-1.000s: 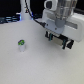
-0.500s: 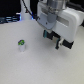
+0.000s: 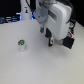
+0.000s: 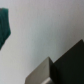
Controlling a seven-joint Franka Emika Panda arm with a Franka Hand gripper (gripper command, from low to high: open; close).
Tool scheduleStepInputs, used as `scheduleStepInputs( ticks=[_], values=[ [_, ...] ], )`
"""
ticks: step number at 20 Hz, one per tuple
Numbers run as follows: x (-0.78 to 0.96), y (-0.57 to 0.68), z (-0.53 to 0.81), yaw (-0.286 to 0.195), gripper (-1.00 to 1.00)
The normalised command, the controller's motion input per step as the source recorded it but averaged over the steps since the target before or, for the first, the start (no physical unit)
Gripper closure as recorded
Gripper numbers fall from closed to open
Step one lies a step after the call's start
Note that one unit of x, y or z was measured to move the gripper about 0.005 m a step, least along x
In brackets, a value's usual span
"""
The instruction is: Open the kcup holder, insert the kcup into the holder, and close the kcup holder
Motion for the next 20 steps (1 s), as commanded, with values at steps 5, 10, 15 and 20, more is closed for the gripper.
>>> scheduleStepInputs(
  ticks=[5, 10, 15, 20],
  values=[
    [-0.34, -0.44, 0.02, -0.225, -1.0],
    [-0.3, -0.51, -0.01, -0.21, -1.0],
    [-0.28, -0.53, -0.06, -0.203, -1.0],
    [-0.31, -0.53, -0.2, -0.209, -1.0]
  ],
)
